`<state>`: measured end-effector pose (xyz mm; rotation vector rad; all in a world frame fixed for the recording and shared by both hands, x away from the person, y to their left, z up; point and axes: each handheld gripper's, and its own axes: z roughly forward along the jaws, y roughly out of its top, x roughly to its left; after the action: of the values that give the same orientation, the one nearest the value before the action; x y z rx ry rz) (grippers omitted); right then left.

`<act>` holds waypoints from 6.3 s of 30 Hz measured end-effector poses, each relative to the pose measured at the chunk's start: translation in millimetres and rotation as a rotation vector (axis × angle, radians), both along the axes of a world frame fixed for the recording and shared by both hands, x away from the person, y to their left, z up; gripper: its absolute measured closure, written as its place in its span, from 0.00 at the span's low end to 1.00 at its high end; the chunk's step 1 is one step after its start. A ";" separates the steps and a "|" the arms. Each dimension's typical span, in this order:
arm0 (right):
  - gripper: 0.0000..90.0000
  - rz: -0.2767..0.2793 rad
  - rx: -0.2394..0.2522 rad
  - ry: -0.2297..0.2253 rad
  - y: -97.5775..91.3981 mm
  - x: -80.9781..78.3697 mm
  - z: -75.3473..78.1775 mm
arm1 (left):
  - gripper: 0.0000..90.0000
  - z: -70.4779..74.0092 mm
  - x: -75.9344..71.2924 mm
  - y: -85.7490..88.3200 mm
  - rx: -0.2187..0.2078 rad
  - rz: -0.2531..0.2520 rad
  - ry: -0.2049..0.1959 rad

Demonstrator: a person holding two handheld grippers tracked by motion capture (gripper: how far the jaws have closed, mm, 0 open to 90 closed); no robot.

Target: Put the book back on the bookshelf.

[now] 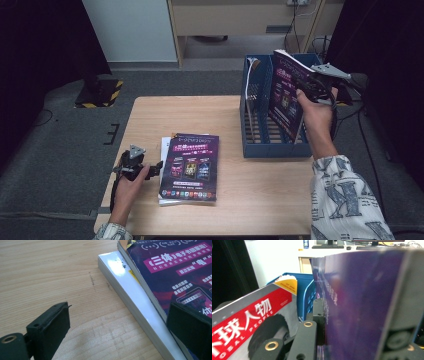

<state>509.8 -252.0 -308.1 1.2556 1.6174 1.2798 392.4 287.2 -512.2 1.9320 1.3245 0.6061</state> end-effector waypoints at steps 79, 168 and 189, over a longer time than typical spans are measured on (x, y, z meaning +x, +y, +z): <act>0.91 -0.029 -0.011 -0.072 33.3 17.5 -80.0 | 0.05 -1.1 -1.5 -1.2 -0.003 -0.004 0.003; 0.38 -0.041 -0.049 -0.089 49.4 14.8 -90.0 | 0.05 0.7 -0.9 2.3 -0.006 0.003 -0.007; 0.10 0.030 -0.018 0.000 46.0 -6.4 -92.7 | 0.05 1.2 -1.3 3.2 -0.003 0.005 -0.006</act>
<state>503.4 -206.1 -400.7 1.2247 1.6504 1.2802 391.1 290.4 -511.1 1.9237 1.3264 0.6120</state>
